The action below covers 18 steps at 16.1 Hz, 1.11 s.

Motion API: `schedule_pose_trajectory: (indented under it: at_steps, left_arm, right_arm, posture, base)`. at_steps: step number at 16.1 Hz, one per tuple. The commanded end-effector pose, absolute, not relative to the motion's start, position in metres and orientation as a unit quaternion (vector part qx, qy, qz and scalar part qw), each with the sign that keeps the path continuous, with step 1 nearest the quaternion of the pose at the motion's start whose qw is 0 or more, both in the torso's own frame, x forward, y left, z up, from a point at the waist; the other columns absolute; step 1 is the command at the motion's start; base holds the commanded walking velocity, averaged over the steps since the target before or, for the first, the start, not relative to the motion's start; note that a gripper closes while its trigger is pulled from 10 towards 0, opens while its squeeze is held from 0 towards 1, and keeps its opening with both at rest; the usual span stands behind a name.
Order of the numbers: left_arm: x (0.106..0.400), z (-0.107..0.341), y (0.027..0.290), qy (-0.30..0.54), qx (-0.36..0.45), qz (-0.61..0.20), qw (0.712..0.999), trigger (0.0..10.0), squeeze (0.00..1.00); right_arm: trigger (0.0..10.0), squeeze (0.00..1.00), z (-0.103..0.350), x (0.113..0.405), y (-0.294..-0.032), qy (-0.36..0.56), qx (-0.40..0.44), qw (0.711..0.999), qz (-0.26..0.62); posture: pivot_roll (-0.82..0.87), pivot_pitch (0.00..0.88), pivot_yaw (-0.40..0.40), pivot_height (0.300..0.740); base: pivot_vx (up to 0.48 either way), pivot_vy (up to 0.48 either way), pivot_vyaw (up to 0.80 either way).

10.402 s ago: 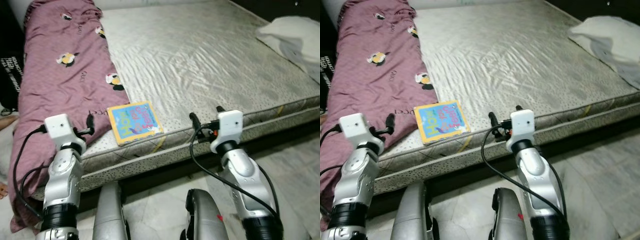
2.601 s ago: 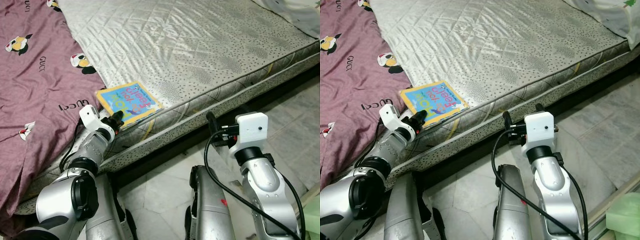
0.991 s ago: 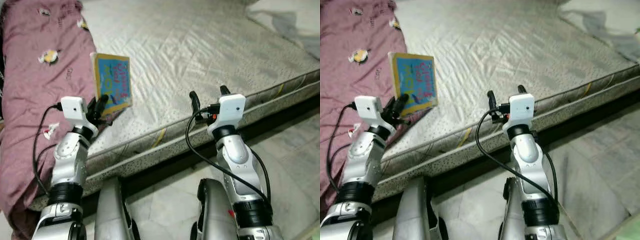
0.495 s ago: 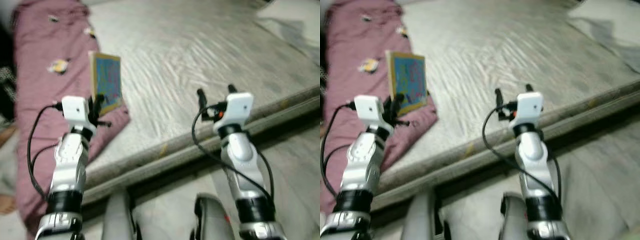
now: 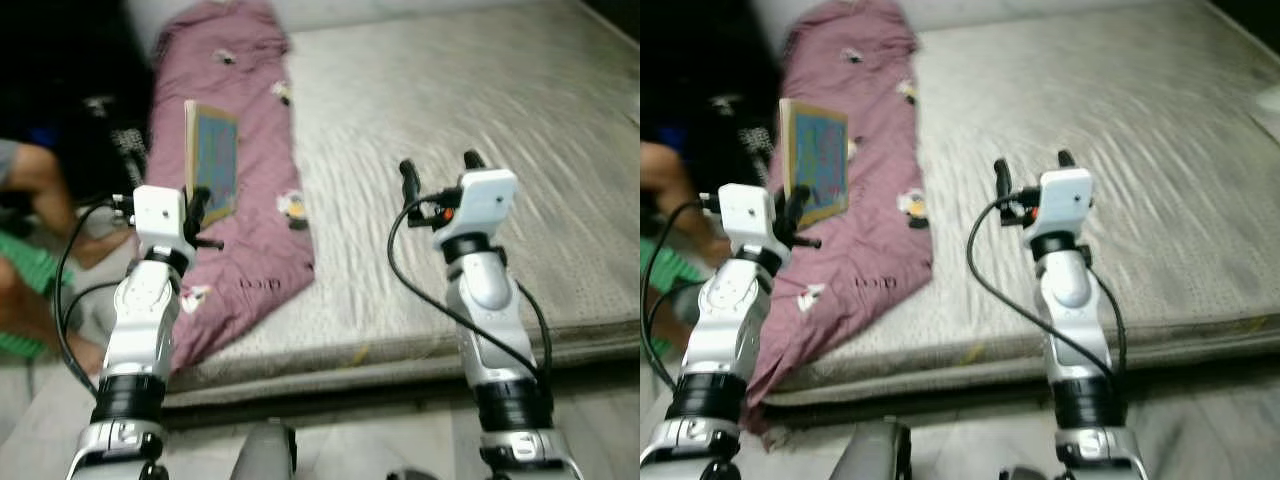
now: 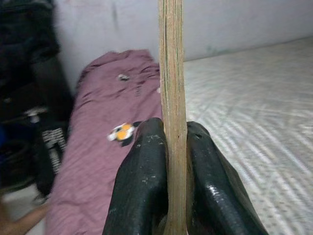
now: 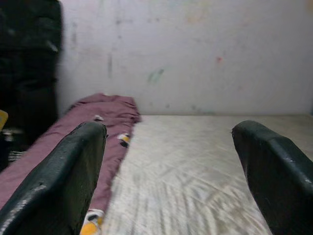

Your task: Clean up the room

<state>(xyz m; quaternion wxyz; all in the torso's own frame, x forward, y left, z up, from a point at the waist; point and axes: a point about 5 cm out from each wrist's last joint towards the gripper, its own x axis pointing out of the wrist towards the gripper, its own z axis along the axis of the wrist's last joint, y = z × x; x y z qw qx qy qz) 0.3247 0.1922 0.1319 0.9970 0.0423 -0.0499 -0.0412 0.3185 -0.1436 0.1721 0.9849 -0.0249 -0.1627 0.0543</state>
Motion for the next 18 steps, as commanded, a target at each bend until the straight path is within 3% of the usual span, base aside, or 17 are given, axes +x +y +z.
schedule_pose_trajectory:
  at_steps: [1, 14, 16, 18]
  left_arm:
    - [0.324, 0.131, 0.191, -0.049, 0.051, -0.037, 0.997, 10.0, 0.00]
    - [0.314, 0.113, 0.183, -0.024, 0.045, -0.033, 0.998, 10.0, 0.00]
    - [0.307, 0.111, 0.194, -0.034, 0.053, 0.008, 0.998, 10.0, 0.00]
    - [0.302, 0.102, 0.188, -0.013, 0.037, 0.001, 0.999, 10.0, 0.00]
  right_arm:
    - [10.0, 0.00, 0.169, 0.319, -0.145, -0.158, -0.025, 0.986, 0.053]
    - [10.0, 0.00, 0.145, 0.305, -0.159, -0.120, -0.026, 0.992, 0.015]
    - [10.0, 0.00, 0.142, 0.304, -0.161, -0.117, -0.027, 0.993, 0.006]
    - [10.0, 0.00, 0.139, 0.304, -0.161, -0.112, -0.022, 0.993, -0.004]
  posture:
    - [-0.07, 0.000, 0.071, 0.740]
    - [-0.08, 0.000, 0.081, 0.740]
    - [-0.09, 0.000, 0.096, 0.740]
    - [-0.08, 0.000, 0.097, 0.740]
  base:
    - [0.000, 0.000, 0.00]
    - [0.000, 0.000, 0.00]
    - [0.000, 0.000, 0.78]
    - [0.000, 0.000, 0.78]
